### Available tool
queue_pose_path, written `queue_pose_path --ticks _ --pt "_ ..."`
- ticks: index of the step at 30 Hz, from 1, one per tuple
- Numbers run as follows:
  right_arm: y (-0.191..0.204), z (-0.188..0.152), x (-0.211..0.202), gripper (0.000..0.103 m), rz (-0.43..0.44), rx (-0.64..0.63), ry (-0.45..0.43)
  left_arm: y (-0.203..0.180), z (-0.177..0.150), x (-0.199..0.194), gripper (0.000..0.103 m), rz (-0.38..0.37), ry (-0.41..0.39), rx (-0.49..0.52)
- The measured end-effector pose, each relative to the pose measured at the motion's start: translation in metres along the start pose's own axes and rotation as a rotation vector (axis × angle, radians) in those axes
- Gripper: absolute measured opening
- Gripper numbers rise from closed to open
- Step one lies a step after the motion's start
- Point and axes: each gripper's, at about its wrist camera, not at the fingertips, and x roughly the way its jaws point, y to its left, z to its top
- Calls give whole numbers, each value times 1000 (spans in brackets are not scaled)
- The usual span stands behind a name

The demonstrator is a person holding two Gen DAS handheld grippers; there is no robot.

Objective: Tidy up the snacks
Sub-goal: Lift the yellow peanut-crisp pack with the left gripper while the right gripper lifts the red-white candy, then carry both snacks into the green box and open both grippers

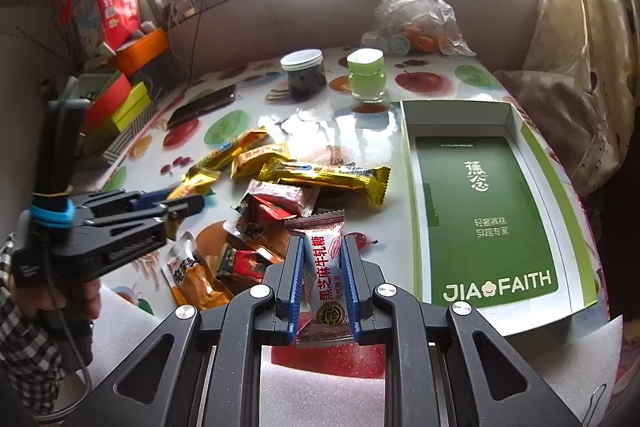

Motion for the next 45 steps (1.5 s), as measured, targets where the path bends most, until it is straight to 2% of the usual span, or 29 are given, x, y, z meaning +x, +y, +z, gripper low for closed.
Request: queue_pose_path --ticks 10,21,35,45 --pt "-14 2 -17 18 -22 38 -38 -32 13 -24 26 -68 -52 32" --pt "-49 2 -35 18 -85 110 -76 -76 28 -23 26 -144 -59 74" --pt "-102 -4 -43 18 -182 198 -92 -132 44 -10 26 -241 -37 113" --pt "-128 -8 -28 18 -194 228 -66 -166 52 15 26 -299 19 122"
